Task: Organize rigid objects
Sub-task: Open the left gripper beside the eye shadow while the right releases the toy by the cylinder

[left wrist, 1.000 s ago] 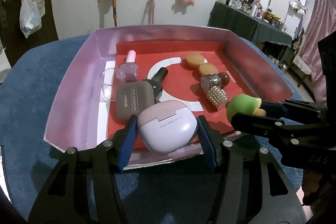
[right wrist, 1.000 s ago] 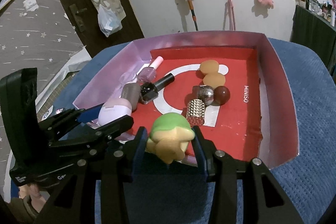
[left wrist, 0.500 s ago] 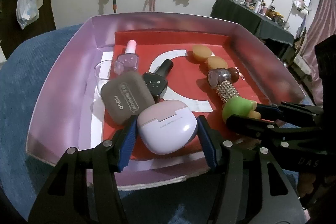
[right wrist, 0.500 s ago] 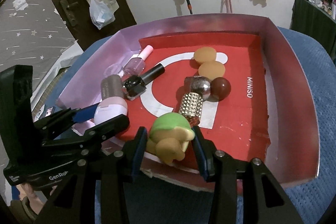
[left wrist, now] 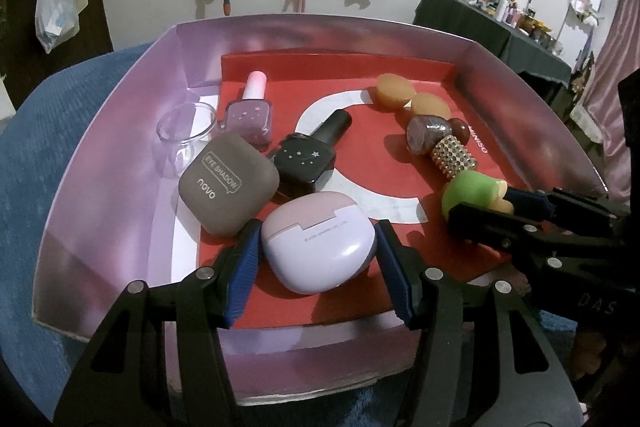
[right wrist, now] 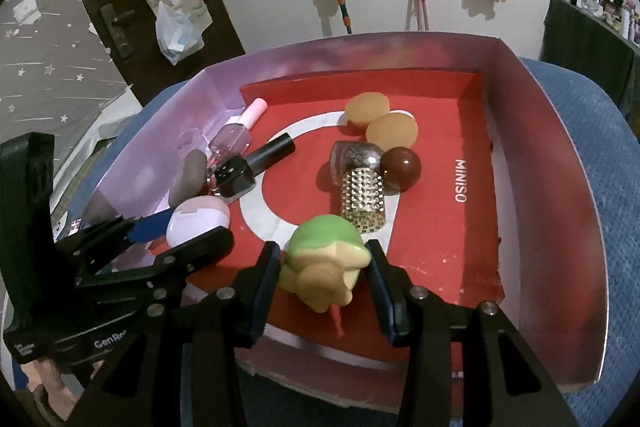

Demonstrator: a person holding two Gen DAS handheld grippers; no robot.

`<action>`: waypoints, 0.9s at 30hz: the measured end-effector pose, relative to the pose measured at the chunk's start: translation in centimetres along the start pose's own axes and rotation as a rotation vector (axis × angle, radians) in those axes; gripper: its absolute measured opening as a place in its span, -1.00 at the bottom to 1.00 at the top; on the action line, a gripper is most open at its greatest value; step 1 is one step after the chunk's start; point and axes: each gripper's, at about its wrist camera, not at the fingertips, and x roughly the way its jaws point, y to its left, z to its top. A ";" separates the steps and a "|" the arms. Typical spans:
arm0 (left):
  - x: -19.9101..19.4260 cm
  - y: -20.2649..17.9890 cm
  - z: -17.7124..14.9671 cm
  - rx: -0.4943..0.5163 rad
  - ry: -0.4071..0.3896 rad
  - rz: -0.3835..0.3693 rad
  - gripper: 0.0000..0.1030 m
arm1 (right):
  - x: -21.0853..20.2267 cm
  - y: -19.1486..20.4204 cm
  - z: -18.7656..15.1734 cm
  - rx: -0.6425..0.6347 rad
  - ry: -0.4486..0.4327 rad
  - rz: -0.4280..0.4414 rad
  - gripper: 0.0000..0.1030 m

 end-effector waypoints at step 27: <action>0.0 -0.1 -0.1 0.001 0.001 0.001 0.07 | 0.0 0.0 -0.2 -0.015 0.002 -0.020 -0.09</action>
